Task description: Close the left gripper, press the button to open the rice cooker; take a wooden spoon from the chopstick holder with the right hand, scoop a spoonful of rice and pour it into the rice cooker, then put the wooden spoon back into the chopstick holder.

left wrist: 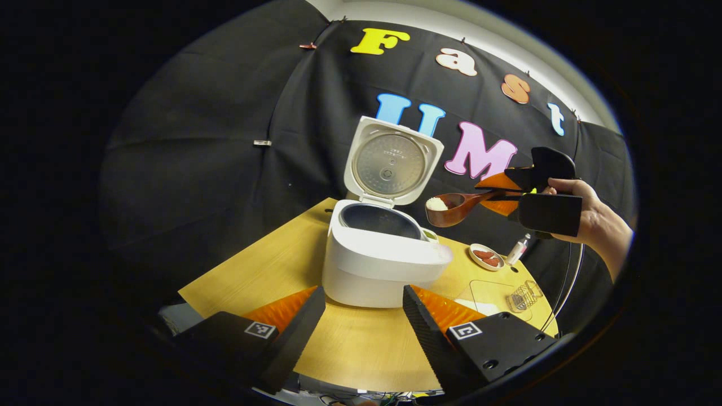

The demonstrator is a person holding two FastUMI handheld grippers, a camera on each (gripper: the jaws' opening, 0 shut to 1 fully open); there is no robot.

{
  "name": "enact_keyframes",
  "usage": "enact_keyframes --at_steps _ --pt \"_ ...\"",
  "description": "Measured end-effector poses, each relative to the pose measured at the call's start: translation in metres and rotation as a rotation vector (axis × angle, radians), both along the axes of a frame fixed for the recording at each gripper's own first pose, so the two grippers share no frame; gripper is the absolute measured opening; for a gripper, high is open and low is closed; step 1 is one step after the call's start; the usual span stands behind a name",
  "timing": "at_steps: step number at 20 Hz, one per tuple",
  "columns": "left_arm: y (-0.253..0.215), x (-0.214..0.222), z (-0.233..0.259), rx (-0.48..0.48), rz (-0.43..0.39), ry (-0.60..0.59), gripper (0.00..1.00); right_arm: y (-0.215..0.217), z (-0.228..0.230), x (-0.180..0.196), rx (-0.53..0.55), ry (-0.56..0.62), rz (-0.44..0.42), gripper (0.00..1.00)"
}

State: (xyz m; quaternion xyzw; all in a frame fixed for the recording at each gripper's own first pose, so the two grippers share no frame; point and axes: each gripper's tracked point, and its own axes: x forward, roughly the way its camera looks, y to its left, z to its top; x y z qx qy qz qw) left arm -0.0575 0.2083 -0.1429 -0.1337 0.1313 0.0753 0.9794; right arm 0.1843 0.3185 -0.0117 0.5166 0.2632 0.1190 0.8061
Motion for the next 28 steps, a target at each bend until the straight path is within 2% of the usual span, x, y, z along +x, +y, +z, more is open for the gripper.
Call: enact_keyframes --at_steps 3,7,13,18,23,28 --pt "0.017 0.000 -0.004 -0.024 0.034 0.002 0.95 0.034 -0.004 0.016 -0.060 -0.034 0.030 0.19" --pt "0.048 -0.003 -0.003 -0.020 0.081 -0.006 0.96 0.068 -0.014 0.030 -0.224 -0.124 0.066 0.19" --pt "0.082 -0.005 -0.004 -0.073 0.155 -0.025 0.95 0.100 -0.040 0.040 -0.387 -0.182 0.108 0.19" --pt "0.077 0.002 -0.006 -0.024 0.075 -0.028 0.95 0.121 -0.045 0.038 -0.543 -0.286 0.167 0.19" --pt "0.076 0.000 -0.015 -0.049 0.080 -0.020 0.96 0.147 -0.055 0.033 -0.692 -0.367 0.269 0.19" --pt "0.073 -0.005 -0.023 -0.062 0.088 0.000 0.95 0.165 -0.042 0.027 -0.807 -0.499 0.319 0.19"
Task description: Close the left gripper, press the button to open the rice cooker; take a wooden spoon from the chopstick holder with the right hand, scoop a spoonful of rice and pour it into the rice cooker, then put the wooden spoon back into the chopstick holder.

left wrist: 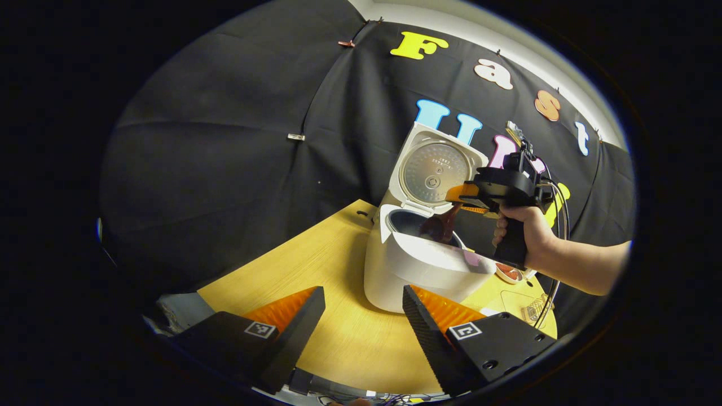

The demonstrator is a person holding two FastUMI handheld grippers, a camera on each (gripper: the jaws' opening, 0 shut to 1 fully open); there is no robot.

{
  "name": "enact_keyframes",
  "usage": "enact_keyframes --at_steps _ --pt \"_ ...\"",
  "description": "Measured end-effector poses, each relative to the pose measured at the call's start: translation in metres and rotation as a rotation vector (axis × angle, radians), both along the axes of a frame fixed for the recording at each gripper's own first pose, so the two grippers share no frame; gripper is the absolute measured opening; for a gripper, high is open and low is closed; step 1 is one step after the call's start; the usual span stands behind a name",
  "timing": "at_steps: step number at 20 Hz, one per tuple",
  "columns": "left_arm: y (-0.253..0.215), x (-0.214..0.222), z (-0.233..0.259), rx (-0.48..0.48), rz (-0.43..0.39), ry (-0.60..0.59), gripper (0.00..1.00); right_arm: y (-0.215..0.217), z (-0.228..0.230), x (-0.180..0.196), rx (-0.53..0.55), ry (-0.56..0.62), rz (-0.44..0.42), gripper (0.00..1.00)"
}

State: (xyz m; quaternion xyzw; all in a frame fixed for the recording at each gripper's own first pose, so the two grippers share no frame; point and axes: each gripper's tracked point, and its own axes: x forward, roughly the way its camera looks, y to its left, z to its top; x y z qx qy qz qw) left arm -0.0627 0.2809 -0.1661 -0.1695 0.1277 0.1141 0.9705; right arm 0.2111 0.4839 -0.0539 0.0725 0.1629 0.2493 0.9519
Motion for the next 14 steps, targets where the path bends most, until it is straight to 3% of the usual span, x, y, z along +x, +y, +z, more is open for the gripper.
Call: enact_keyframes --at_steps 4,6,14 --pt "0.000 0.003 -0.006 -0.003 0.006 0.020 0.96 0.009 0.004 -0.004 -0.161 -0.137 0.078 0.19" --pt "0.000 0.005 -0.004 -0.011 0.014 0.011 0.95 0.013 -0.001 -0.008 -0.186 -0.151 0.108 0.19" --pt "-0.003 0.007 -0.003 0.049 -0.010 0.015 0.95 0.007 0.016 -0.008 -0.063 -0.076 0.059 0.19"
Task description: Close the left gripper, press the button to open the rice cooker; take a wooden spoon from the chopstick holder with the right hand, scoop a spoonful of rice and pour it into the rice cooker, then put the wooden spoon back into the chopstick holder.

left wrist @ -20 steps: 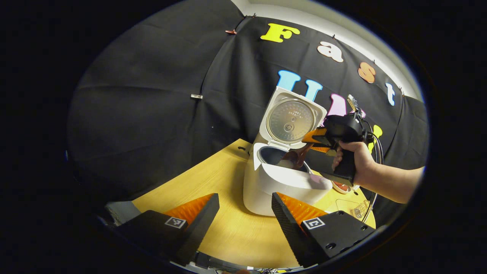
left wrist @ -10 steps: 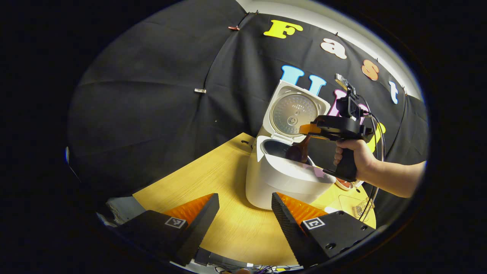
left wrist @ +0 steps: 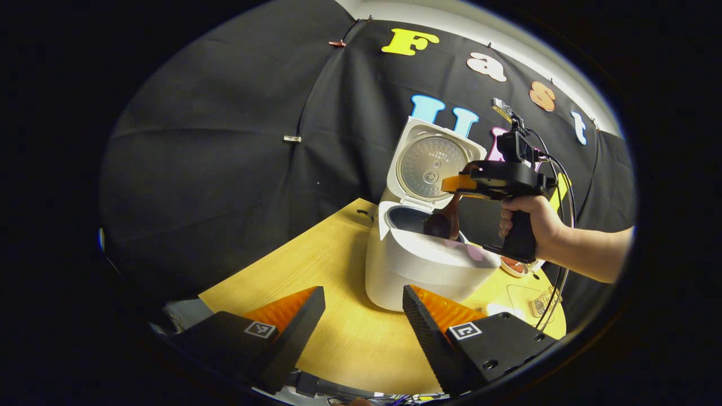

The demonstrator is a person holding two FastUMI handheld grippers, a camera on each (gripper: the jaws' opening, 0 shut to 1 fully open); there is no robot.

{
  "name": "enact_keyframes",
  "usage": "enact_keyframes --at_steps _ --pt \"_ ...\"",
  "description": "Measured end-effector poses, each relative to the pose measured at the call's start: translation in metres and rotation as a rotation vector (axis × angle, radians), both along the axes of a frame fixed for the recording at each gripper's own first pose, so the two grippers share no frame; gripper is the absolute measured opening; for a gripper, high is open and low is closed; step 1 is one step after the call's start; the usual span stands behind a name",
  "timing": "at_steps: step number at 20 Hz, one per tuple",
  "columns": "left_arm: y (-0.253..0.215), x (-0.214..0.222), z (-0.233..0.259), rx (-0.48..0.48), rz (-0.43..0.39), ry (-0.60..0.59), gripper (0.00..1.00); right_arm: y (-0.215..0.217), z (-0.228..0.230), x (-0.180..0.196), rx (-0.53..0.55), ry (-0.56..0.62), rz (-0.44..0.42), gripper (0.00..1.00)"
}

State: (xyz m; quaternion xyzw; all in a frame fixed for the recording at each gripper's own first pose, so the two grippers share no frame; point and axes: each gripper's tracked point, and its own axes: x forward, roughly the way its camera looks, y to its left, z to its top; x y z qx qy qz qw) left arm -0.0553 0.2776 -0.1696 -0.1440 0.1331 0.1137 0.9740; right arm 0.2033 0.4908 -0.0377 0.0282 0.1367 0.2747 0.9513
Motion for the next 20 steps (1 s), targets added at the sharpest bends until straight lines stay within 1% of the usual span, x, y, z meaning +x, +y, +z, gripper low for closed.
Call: enact_keyframes --at_steps 4,7,11,14,16,18,20 --pt "-0.009 -0.003 0.003 -0.012 -0.009 -0.008 0.95 -0.019 0.018 0.003 0.094 0.051 -0.047 0.19" --pt "-0.019 -0.003 0.010 0.000 -0.031 -0.014 0.95 -0.040 0.035 0.006 0.194 0.100 -0.100 0.19" --pt "-0.038 0.002 0.024 0.023 -0.075 -0.040 0.95 -0.083 0.066 0.005 0.314 0.136 -0.162 0.19" --pt "-0.061 0.009 0.035 0.020 -0.117 -0.049 0.95 -0.133 0.086 -0.001 0.407 0.160 -0.225 0.19" --pt "-0.081 0.017 0.038 0.016 -0.152 -0.053 0.95 -0.179 0.098 -0.002 0.454 0.154 -0.277 0.19" --pt "-0.102 0.025 0.042 0.023 -0.188 -0.051 0.95 -0.226 0.106 -0.002 0.481 0.139 -0.328 0.19" --pt "-0.122 0.035 0.048 0.040 -0.211 -0.056 0.95 -0.273 0.104 -0.001 0.493 0.131 -0.378 0.19"
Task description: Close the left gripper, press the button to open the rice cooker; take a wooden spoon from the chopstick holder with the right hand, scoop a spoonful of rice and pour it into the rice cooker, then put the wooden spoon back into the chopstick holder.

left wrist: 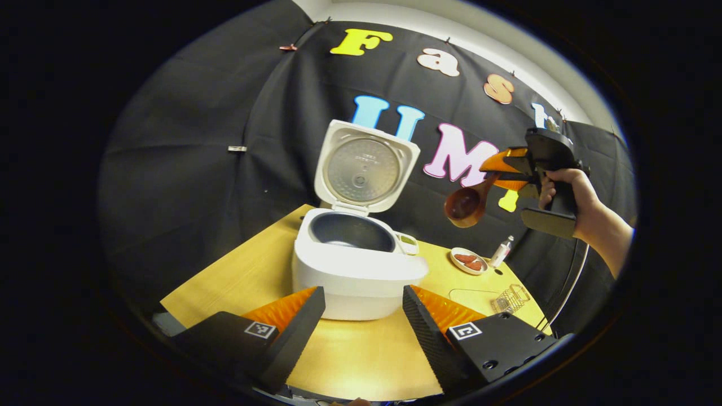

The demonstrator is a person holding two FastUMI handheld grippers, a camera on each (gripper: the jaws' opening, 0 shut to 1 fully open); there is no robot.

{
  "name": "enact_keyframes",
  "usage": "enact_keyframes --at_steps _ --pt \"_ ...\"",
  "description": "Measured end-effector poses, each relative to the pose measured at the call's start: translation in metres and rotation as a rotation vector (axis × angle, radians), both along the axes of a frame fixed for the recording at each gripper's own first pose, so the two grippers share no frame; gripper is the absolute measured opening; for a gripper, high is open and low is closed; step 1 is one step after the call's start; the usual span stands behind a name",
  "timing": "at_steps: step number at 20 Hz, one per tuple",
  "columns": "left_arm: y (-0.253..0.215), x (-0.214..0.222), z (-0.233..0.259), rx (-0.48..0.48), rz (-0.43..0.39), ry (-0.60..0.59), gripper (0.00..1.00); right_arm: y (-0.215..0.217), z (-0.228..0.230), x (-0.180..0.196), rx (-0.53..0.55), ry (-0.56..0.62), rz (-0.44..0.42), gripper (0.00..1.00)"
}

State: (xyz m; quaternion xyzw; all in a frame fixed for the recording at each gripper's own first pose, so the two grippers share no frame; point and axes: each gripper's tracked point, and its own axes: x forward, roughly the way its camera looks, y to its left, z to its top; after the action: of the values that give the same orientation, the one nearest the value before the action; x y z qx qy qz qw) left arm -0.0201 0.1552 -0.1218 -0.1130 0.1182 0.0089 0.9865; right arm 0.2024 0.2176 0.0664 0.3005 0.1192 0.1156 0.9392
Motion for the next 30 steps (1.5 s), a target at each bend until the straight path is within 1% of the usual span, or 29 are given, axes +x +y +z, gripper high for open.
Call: enact_keyframes --at_steps 3,6,8,11,14,19,20,23,25,27,30 --pt "-0.026 0.017 0.009 0.020 -0.009 -0.009 0.95 -0.069 -0.013 0.003 0.014 0.022 -0.066 0.19" --pt "-0.049 0.030 0.015 0.019 -0.005 0.002 0.95 -0.143 -0.032 0.007 0.025 0.052 -0.139 0.19" --pt "-0.062 0.037 0.021 0.049 0.001 0.001 0.95 -0.187 -0.052 0.008 0.019 0.078 -0.187 0.19" --pt "-0.073 0.047 0.024 0.072 0.013 0.007 0.95 -0.242 -0.080 0.007 0.023 0.120 -0.248 0.19" --pt "-0.085 0.057 0.022 0.061 0.032 0.029 0.95 -0.279 -0.109 0.004 0.018 0.161 -0.299 0.19" --pt "-0.099 0.071 0.029 0.056 0.072 0.046 0.95 -0.324 -0.159 0.004 -0.014 0.227 -0.338 0.19" --pt "-0.102 0.073 0.031 0.061 0.081 0.046 0.95 -0.329 -0.169 0.003 -0.017 0.244 -0.338 0.19" --pt "-0.098 0.075 0.039 0.076 0.146 0.034 0.96 -0.337 -0.199 0.002 -0.016 0.291 -0.332 0.19" --pt "-0.097 0.077 0.044 0.075 0.179 0.028 0.95 -0.346 -0.213 0.002 -0.033 0.304 -0.343 0.19" --pt "-0.095 0.076 0.047 0.090 0.199 0.030 0.95 -0.351 -0.225 0.003 -0.026 0.318 -0.349 0.19" --pt "-0.093 0.072 0.046 0.106 0.210 0.045 0.95 -0.352 -0.247 0.003 -0.026 0.349 -0.342 0.19"
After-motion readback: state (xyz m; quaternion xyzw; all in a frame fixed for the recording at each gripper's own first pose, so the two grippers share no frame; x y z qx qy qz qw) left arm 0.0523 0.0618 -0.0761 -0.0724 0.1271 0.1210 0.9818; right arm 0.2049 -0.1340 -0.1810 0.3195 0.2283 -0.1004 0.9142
